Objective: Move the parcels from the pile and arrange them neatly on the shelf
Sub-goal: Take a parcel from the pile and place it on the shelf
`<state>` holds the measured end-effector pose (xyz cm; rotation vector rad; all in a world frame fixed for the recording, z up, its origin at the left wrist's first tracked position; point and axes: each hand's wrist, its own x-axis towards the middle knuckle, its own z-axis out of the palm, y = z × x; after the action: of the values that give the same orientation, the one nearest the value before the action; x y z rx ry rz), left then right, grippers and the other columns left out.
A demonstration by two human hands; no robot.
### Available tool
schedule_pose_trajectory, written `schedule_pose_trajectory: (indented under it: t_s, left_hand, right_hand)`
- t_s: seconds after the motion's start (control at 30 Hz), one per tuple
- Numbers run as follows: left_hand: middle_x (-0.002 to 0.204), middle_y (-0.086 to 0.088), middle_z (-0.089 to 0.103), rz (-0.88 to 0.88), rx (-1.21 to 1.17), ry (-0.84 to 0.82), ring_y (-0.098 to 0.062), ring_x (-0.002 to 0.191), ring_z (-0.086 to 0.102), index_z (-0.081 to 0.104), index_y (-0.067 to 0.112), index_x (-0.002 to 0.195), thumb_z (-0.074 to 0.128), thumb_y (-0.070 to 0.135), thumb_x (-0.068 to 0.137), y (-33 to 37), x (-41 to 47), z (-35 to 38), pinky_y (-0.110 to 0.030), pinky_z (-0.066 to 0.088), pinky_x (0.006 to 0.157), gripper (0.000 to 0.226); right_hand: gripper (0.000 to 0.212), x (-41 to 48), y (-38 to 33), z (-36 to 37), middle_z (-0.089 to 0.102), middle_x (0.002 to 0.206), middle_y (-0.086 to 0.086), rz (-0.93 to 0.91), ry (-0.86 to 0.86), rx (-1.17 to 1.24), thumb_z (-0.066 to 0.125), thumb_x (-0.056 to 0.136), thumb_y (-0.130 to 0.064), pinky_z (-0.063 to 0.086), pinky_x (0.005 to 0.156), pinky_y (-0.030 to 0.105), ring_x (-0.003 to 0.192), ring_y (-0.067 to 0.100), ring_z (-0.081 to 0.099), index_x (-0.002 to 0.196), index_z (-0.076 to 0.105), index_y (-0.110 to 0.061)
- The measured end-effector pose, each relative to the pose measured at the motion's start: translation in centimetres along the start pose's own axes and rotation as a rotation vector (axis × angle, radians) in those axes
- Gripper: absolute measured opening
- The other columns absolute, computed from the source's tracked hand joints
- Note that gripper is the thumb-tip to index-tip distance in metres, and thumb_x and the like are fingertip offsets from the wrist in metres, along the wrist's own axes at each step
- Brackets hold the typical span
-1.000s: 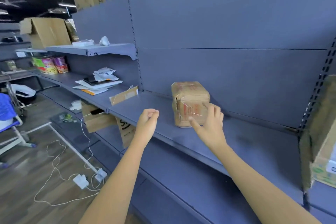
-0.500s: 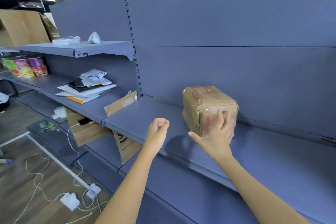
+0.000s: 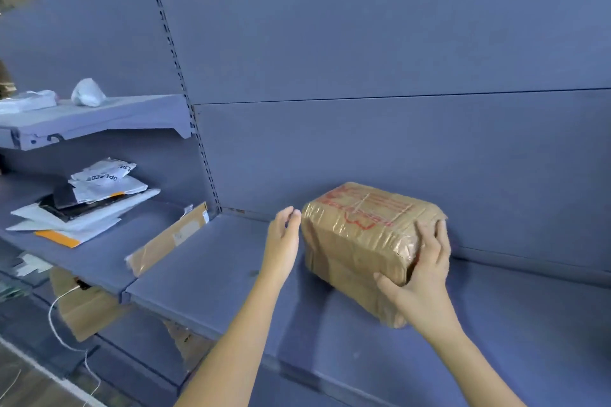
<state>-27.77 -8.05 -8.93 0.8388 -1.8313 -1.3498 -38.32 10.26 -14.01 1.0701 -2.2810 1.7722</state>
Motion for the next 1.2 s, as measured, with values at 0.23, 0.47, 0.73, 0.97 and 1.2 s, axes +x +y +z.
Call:
schedule_pose_trajectory:
  t_s: [0.23,0.47,0.73,0.97,1.2]
  left_hand:
    - [0.109,0.008,0.068,-0.036,-0.188,-0.132,-0.011,0.109,0.062,0.067,0.022,0.107,0.060,0.041,0.090,0.3,4.6,3.3,-0.029,0.047,0.095,0.026]
    - [0.101,0.006,0.071,-0.053,-0.301,-0.303,-0.005,0.093,0.066,0.067,0.022,0.101,0.058,0.030,0.094,-1.7,5.1,1.1,-0.020,0.048,0.075,0.014]
    - [0.111,0.009,0.070,-0.043,-0.391,-0.483,-0.005,0.102,0.065,0.062,0.020,0.115,0.061,0.029,0.092,-3.3,3.9,-2.2,-0.025,0.048,0.085,0.025]
    - [0.060,0.003,0.050,-0.337,-0.411,-0.658,-0.013,0.048,0.043,0.054,0.015,0.073,0.057,0.037,0.071,-4.0,4.6,-8.4,-0.027,0.031,0.053,0.022]
    - [0.099,-0.003,0.074,-0.501,-0.266,-0.861,-0.020,0.093,0.068,0.076,0.021,0.097,0.046,0.068,0.085,-2.8,2.6,-9.0,-0.036,0.048,0.093,0.057]
  right_hand:
    - [0.093,0.4,0.0,-0.7,-0.014,0.142,-0.042,0.025,-0.025,0.075,0.063,0.052,-0.039,0.015,0.112,0.027,0.137,-0.018,-0.014,0.122,0.009,-0.070]
    - [0.092,-0.8,-1.3,0.5,-0.016,0.141,-0.046,0.111,-0.028,0.112,0.061,0.057,-0.040,0.017,0.112,0.023,0.138,-0.019,-0.010,0.129,0.010,-0.066]
    - [0.058,-2.8,-2.1,0.2,0.045,0.140,-0.009,0.140,0.220,0.209,0.051,0.084,-0.065,0.040,0.095,0.036,0.138,0.022,0.038,0.107,0.060,-0.013]
    - [0.039,-6.3,-6.1,3.8,0.063,0.115,-0.004,0.389,0.655,0.653,0.034,0.100,-0.048,0.042,0.081,0.035,0.111,0.015,0.057,0.118,0.056,-0.020]
    - [0.056,-6.8,-7.5,4.2,0.070,0.114,0.014,0.584,0.246,0.695,0.050,0.089,-0.058,0.048,0.091,0.044,0.105,0.029,0.066,0.120,0.062,-0.013]
